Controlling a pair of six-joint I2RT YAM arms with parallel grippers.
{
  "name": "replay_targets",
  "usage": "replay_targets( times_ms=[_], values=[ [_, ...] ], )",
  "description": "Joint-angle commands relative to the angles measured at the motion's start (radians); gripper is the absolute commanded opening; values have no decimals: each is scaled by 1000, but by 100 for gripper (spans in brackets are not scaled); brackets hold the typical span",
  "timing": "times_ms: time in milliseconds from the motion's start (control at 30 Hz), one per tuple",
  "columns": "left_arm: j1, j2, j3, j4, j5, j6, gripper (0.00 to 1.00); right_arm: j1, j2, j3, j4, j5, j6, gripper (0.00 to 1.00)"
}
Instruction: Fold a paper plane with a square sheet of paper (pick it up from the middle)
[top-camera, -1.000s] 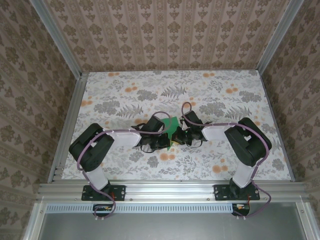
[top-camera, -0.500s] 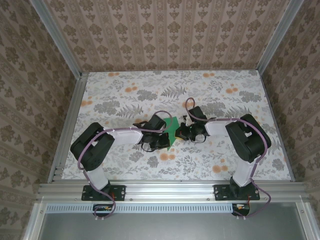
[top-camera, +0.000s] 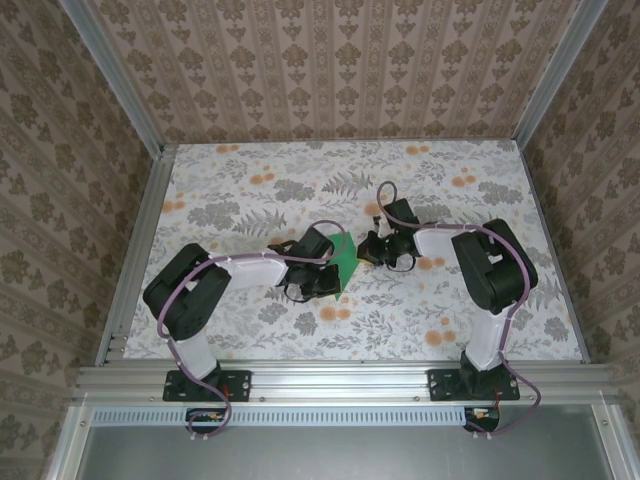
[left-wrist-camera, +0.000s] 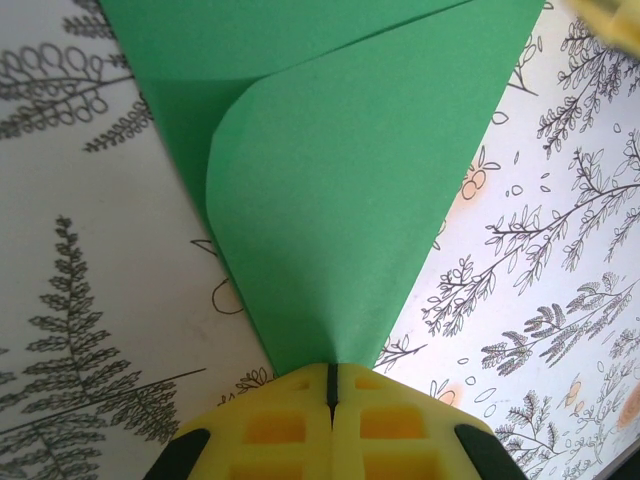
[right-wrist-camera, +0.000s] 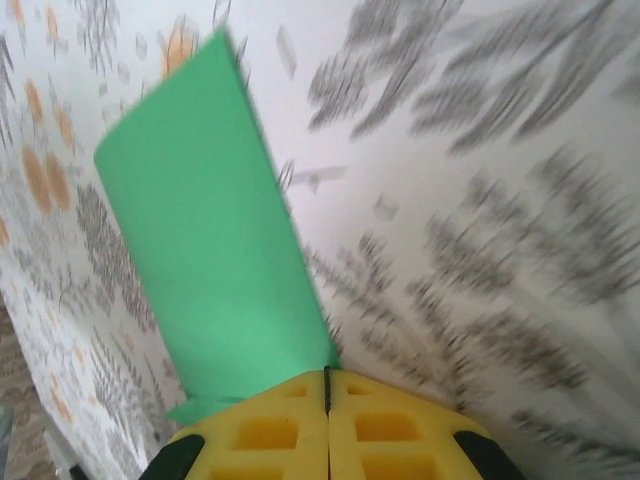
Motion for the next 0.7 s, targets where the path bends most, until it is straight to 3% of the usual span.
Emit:
replay_targets(
  times_ms=[0,333,500,667],
  values=[
    [-13,56,-44,-207,-57,30,5,-26,21,34,-46,96,-42,8],
    [-15,-66,-41,-161,-61,80,8,-21,-195,-33,-66,71,-56,13],
    [11,-186,-50,-96,-73,95,18,12,-327,-124,-65,90,-63,27],
    [50,-226,-62,-37,-92,95,21,58,-397,-185,-56,143,-57,44]
  ],
)
